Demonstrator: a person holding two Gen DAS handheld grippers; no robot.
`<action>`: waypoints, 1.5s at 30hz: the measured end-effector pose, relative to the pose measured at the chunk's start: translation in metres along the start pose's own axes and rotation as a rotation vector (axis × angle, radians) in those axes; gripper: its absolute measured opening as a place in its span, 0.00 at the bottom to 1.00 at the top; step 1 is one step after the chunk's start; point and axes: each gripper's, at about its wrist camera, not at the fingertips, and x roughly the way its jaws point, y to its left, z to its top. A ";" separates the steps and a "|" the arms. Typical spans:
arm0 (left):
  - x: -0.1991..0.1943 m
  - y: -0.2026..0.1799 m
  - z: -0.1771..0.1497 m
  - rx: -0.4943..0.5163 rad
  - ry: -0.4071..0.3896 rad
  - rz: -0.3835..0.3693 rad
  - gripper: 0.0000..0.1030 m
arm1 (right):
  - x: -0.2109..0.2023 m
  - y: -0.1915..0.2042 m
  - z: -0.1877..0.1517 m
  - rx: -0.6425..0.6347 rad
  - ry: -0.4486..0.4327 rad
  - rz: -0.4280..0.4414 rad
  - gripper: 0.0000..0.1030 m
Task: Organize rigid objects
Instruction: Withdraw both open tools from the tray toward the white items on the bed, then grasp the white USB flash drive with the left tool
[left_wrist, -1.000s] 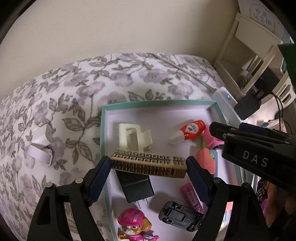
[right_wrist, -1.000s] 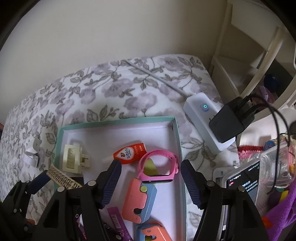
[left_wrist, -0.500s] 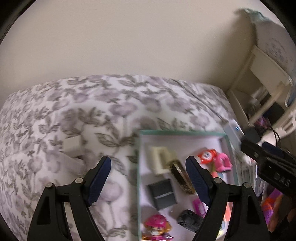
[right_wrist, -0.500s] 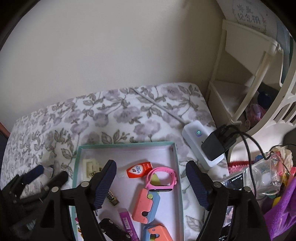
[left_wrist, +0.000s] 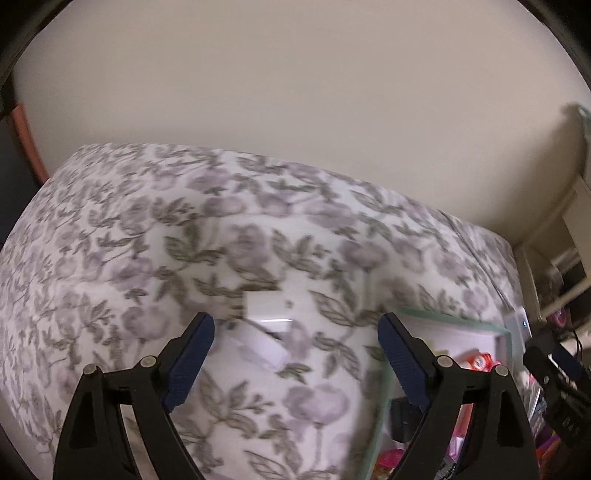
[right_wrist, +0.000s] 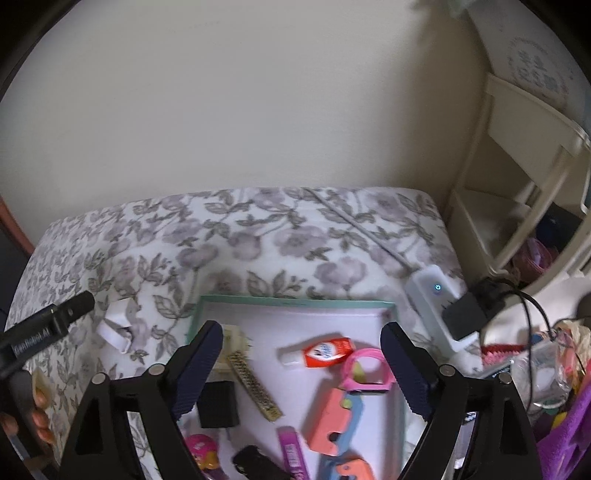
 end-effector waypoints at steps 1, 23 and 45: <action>-0.001 0.006 0.001 -0.010 -0.002 0.008 0.88 | 0.002 0.006 0.000 -0.005 -0.001 0.009 0.87; 0.069 0.081 -0.004 -0.142 0.202 0.012 0.88 | 0.074 0.124 -0.012 -0.093 0.081 0.146 0.87; 0.108 0.057 -0.013 -0.082 0.272 -0.162 0.87 | 0.110 0.146 -0.020 -0.139 0.153 0.099 0.87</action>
